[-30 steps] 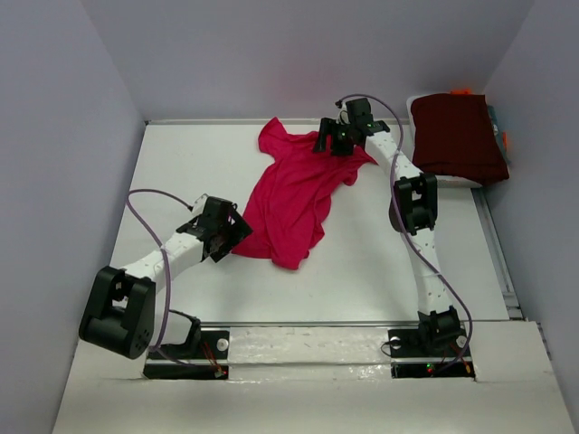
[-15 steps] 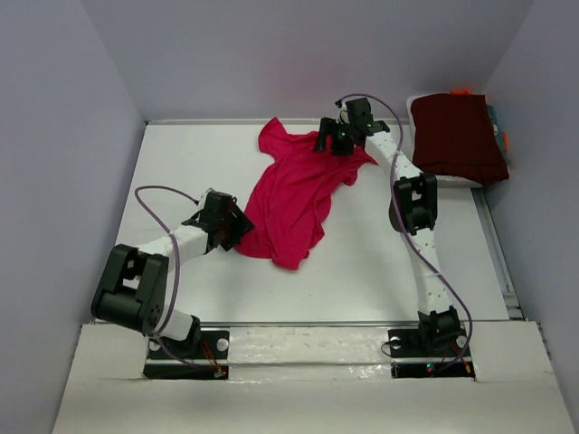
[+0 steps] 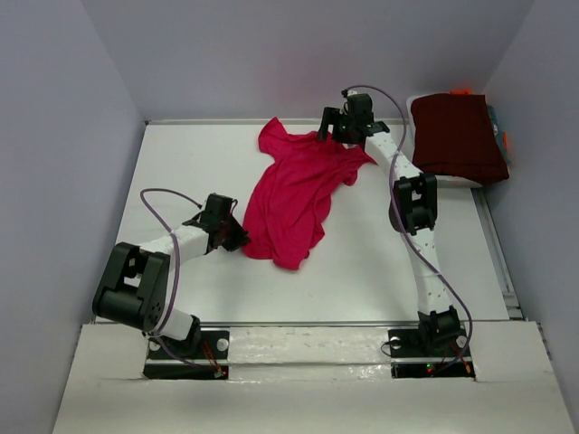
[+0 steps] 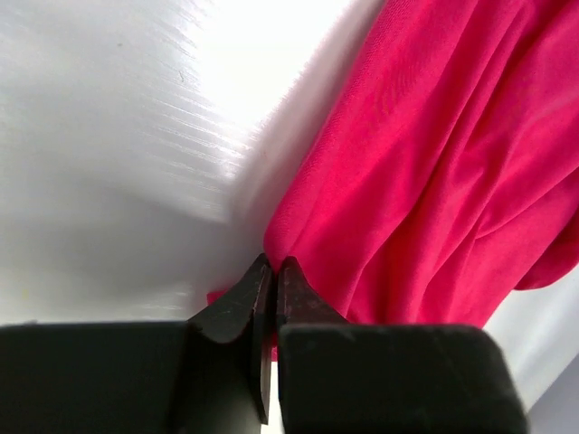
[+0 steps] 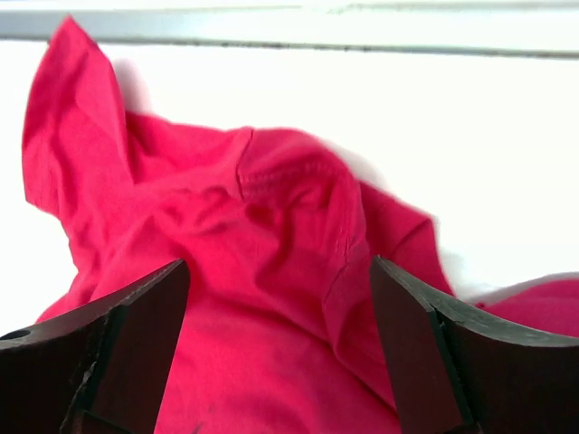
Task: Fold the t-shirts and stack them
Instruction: Flatten out the tshirt
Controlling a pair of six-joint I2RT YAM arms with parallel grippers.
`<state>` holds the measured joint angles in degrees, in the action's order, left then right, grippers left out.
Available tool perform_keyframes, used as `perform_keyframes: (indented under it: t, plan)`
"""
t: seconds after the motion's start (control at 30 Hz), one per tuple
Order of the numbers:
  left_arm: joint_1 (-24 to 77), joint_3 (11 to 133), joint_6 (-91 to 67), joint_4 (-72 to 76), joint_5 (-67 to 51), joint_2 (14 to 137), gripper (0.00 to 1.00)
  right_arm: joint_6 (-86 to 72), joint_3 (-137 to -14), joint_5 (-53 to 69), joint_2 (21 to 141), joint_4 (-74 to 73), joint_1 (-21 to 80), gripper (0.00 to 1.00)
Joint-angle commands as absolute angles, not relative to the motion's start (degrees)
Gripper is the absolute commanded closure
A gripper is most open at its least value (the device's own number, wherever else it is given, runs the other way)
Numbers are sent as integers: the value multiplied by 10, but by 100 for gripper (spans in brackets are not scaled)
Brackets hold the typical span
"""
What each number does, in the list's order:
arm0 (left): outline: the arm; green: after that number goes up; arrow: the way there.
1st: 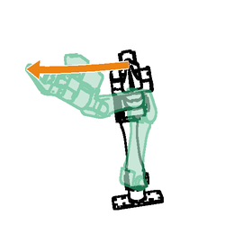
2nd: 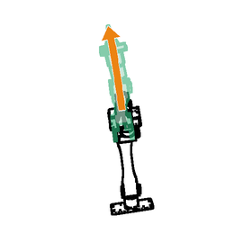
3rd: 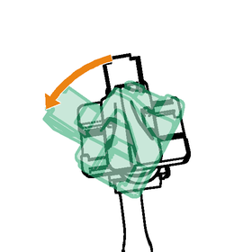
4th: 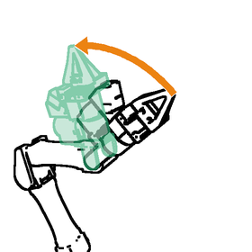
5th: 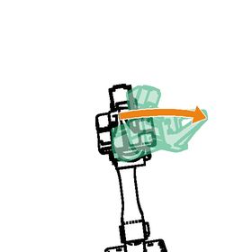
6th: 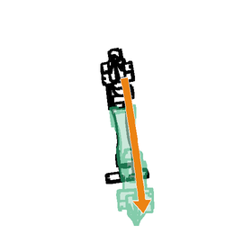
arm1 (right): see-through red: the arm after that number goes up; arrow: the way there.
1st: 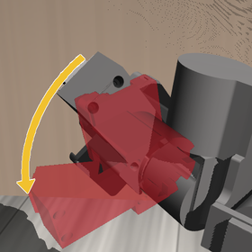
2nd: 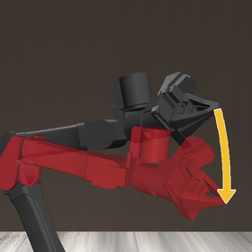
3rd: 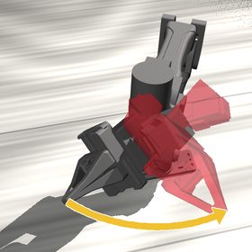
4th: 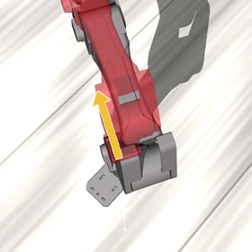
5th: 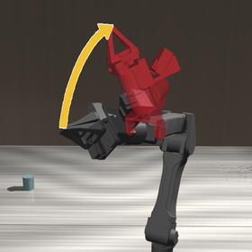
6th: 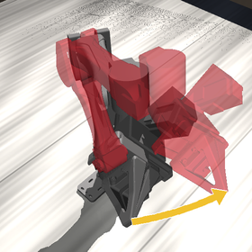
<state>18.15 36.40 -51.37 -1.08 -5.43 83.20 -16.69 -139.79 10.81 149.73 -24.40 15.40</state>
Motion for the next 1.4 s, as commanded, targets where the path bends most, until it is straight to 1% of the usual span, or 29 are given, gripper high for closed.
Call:
perform_keyframes:
  t: [0.0,0.2,0.27,0.37,0.43,0.47,0.6,0.67,0.7,0.77,0.8,0.87,0.9,0.93,1.07,1.23,1.37]
  plan:
    - [181,361,-506,-26,-69,818,94,-149,-1461,69,1516,-185,152,12]
    - [181,365,-499,-41,-74,798,94,-134,-1446,65,1530,-160,152,13]
    - [181,371,-495,-48,-76,796,94,-127,-1449,62,1545,-167,152,17]
    - [181,374,-494,-54,-79,784,94,-123,-1459,61,1561,-183,152,18]
    - [181,376,-496,-56,-80,779,94,-126,-1444,63,1560,-183,152,20]
    - [181,380,-494,-62,-79,774,94,-128,-1433,62,1557,-181,152,23]
    - [181,382,-490,-70,-77,765,94,-127,-1441,55,1559,-191,152,26]
    - [181,383,-490,-73,-77,762,94,-126,-1450,46,1560,-199,152,32]
    - [181,383,-490,-74,-77,761,94,-124,-1455,46,1562,-202,152,32]
    - [181,383,-490,-75,-80,759,94,-120,-1462,44,1563,-206,152,47]
    - [181,383,-491,-75,-80,757,94,-120,-1461,41,1563,-207,152,60]
    - [181,385,-490,-76,-79,756,94,-120,-1460,40,1563,-210,152,73]
    - [181,385,-490,-78,-81,752,94,-120,-1456,39,1562,-211,152,84]
    - [181,385,-490,-79,-80,751,94,-120,-1455,37,1562,-212,152,87]
    - [181,385,-494,-85,-78,743,94,-115,-1453,24,1553,-225,152,93]
    - [159,388,-491,-103,-79,728,94,-108,-1439,-20,1516,-249,152,93]
    - [123,400,-482,-113,-88,708,94,-98,-1374,-59,1463,-259,152,93]
